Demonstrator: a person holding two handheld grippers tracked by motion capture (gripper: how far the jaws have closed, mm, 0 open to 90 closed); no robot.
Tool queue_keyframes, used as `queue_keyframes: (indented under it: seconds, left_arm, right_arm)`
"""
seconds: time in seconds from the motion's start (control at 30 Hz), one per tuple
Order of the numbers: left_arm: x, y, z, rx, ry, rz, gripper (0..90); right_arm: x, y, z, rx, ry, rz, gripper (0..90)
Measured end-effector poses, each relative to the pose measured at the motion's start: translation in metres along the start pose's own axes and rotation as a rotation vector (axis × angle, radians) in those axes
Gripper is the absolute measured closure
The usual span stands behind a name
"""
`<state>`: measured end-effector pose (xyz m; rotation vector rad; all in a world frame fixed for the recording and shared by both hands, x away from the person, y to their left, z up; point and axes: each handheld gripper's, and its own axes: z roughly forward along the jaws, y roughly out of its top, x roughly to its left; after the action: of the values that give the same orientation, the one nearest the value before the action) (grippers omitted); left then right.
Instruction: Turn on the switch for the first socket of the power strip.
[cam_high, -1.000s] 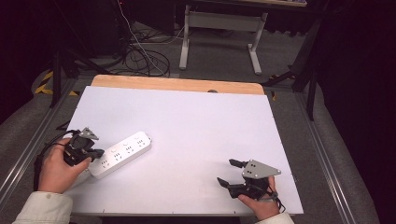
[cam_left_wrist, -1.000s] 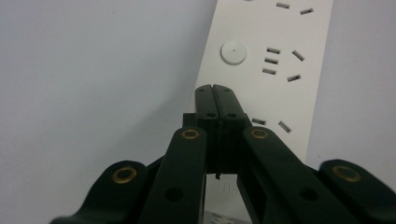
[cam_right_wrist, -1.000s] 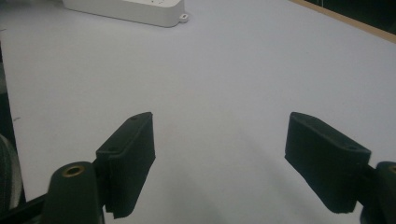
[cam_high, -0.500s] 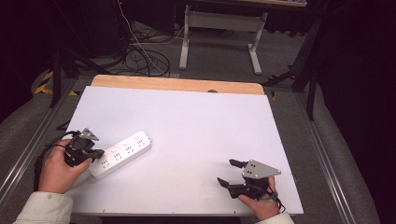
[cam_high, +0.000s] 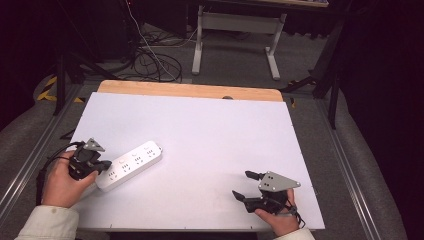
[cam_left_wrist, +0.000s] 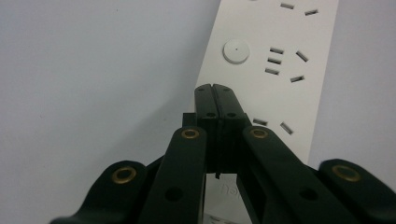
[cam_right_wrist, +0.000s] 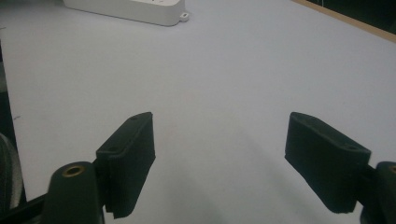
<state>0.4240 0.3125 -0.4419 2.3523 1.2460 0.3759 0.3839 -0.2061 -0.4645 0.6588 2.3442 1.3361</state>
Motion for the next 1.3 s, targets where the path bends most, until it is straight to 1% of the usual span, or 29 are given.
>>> queue_keyframes:
  seconds: [0.13,0.2,0.23,0.33,0.37,0.43,0.47,0.5,0.53,0.57,0.6,0.63,0.67,0.73,0.77,0.8,0.97,1.03,1.1,1.13,1.2,1.27,1.3]
  left_arm:
    - [-0.001,0.001,0.000,0.005,0.008,0.001,90.0]
    - [0.000,0.000,0.001,0.002,0.001,-0.005,90.0]
    - [0.001,-0.001,0.002,-0.003,-0.012,-0.009,90.0]
    - [0.001,-0.001,0.001,-0.003,-0.011,-0.016,90.0]
    - [0.001,0.000,0.001,0.001,-0.006,-0.010,90.0]
    - [0.001,0.000,0.001,-0.002,-0.008,-0.013,90.0]
    - [0.002,0.000,0.001,-0.004,-0.015,-0.021,90.0]
    - [0.002,0.001,0.000,-0.008,0.011,-0.016,90.0]
    - [0.002,0.001,0.000,-0.008,0.011,-0.016,90.0]
    - [0.002,0.001,-0.003,-0.027,0.011,-0.018,90.0]
    - [0.002,0.001,-0.003,-0.027,0.011,-0.018,90.0]
    - [0.005,0.000,-0.010,-0.063,-0.024,-0.051,90.0]
    - [0.005,0.000,-0.010,-0.063,-0.024,-0.051,90.0]
    - [0.006,0.001,-0.020,-0.084,-0.014,-0.051,90.0]
    - [0.006,0.001,-0.024,-0.102,-0.014,-0.054,90.0]
    - [0.003,0.002,-0.030,-0.118,-0.024,-0.045,90.0]
    - [-0.002,0.005,-0.038,-0.127,-0.024,-0.026,90.0]
    - [-0.004,0.007,-0.041,-0.128,-0.024,-0.025,90.0]
    - [-0.006,0.007,-0.043,-0.118,-0.029,-0.028,90.0]
    - [-0.007,0.008,-0.043,-0.116,-0.029,-0.038,90.0]
    - [-0.009,0.008,-0.046,-0.112,-0.016,-0.040,90.0]
    - [-0.010,0.009,-0.049,-0.110,-0.005,-0.026,90.0]
    - [-0.012,0.009,-0.050,-0.116,-0.005,-0.031,89.8]
  right_arm:
    - [0.000,0.000,0.000,0.001,-0.001,-0.002,24.5]
    - [0.000,0.000,0.000,0.002,-0.002,-0.002,24.5]
    - [-0.001,0.000,0.000,0.000,-0.002,-0.004,24.5]
    - [0.000,0.000,0.000,-0.001,0.000,-0.005,24.5]
    - [0.000,0.000,0.000,-0.001,0.000,-0.005,24.5]
    - [0.000,0.000,0.000,0.001,0.000,-0.005,24.5]
    - [0.000,0.000,0.000,0.001,0.000,-0.005,24.5]
    - [0.000,0.000,0.000,0.001,0.000,-0.004,24.5]
    - [-0.001,0.000,0.000,0.000,0.000,-0.003,24.5]
    - [-0.001,0.000,0.000,0.000,-0.001,-0.002,24.5]
    - [-0.002,0.000,0.000,0.000,0.001,-0.001,24.5]
    - [-0.002,0.000,0.000,-0.001,-0.001,0.000,24.5]
    - [-0.002,-0.001,0.000,-0.001,-0.001,0.000,24.5]
    - [-0.003,-0.001,0.001,0.001,0.001,0.002,24.5]
    - [-0.003,-0.001,0.001,0.002,0.002,0.004,24.5]
    - [-0.003,-0.001,0.002,0.004,0.001,0.003,24.5]
    - [-0.003,-0.001,0.000,0.001,-0.002,0.007,24.5]
    - [-0.003,-0.002,0.000,-0.001,-0.001,0.011,24.5]
    - [-0.003,-0.002,0.001,0.001,0.000,0.010,24.5]
    - [-0.004,-0.002,0.001,0.000,0.000,0.010,24.5]
    - [-0.004,-0.002,0.001,0.001,-0.001,0.010,24.5]
    - [-0.004,-0.002,0.001,0.001,0.000,0.011,24.5]
    - [-0.004,-0.002,0.001,0.002,-0.001,0.011,24.5]
